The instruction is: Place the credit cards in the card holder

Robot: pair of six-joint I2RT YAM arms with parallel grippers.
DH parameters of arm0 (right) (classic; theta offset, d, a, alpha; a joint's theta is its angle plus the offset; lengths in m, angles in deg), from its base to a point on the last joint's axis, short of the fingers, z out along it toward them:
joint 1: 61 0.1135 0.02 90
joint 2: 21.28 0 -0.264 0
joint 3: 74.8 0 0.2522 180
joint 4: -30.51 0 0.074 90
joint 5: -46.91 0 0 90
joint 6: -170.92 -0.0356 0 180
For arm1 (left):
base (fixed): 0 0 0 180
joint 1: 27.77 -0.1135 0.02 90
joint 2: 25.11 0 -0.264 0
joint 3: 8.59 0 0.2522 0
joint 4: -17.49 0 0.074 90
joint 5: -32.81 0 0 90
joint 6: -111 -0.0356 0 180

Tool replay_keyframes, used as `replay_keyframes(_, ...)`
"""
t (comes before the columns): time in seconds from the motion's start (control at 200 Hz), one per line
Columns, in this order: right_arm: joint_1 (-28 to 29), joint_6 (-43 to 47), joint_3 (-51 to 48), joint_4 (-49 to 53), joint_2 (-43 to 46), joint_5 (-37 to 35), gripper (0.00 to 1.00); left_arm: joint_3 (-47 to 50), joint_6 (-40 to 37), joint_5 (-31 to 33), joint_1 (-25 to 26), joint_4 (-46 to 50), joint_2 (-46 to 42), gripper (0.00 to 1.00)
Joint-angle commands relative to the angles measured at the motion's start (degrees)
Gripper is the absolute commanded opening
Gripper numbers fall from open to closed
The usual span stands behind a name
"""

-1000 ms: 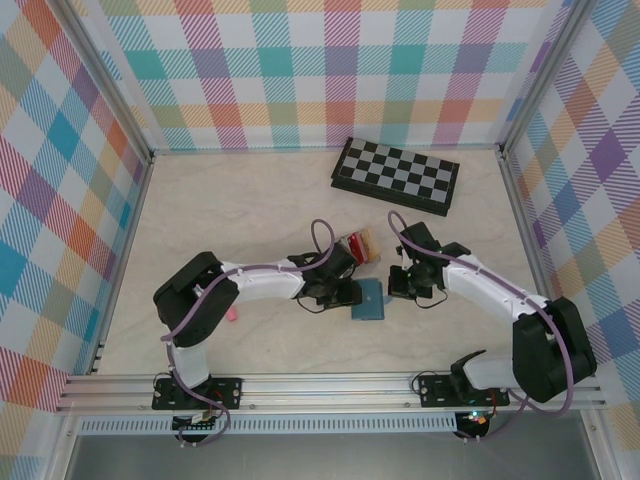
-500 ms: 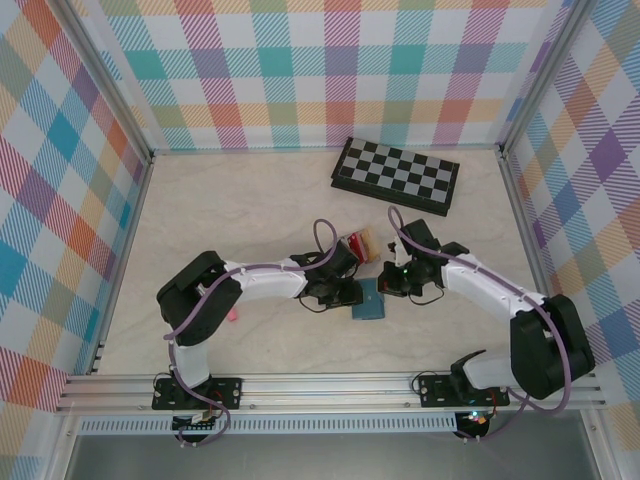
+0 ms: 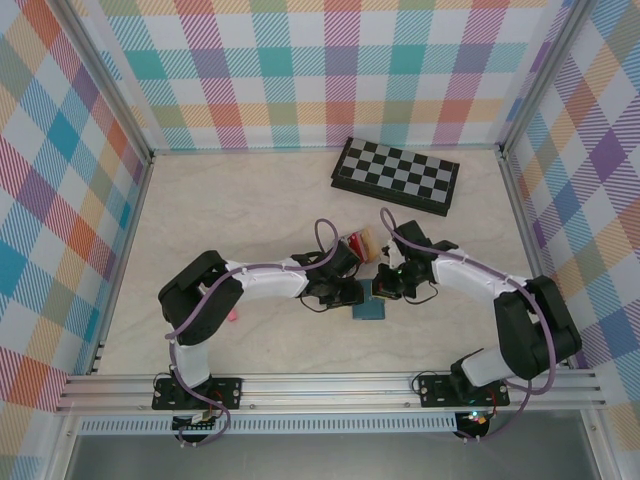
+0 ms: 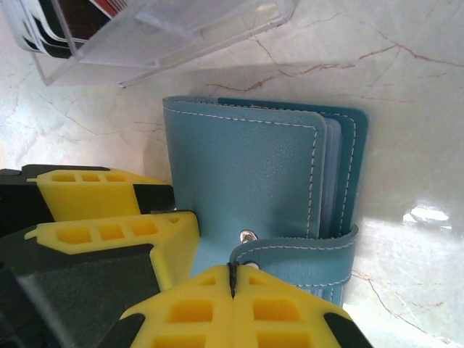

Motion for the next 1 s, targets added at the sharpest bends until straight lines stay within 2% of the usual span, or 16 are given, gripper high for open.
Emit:
replay_keyframes(0.0, 0.5, -1.1, 1.6, -0.8, -1.6, 1.5, 0.00, -0.4, -0.2, -0.1, 1.3, -1.0, 2.0, 0.37)
replay_keyframes(0.675, 1.6, -1.7, 1.8, -2.6, -6.6, 1.4, 0.00, -0.4, -0.3, -0.3, 1.3, -1.1, 2.0, 0.36)
replay_keyframes(0.995, 2.3, -2.3, -2.1, -1.2, -7.8, -2.1, 0.00, -0.2, -0.3, -0.2, 1.3, -1.1, 1.9, 0.35)
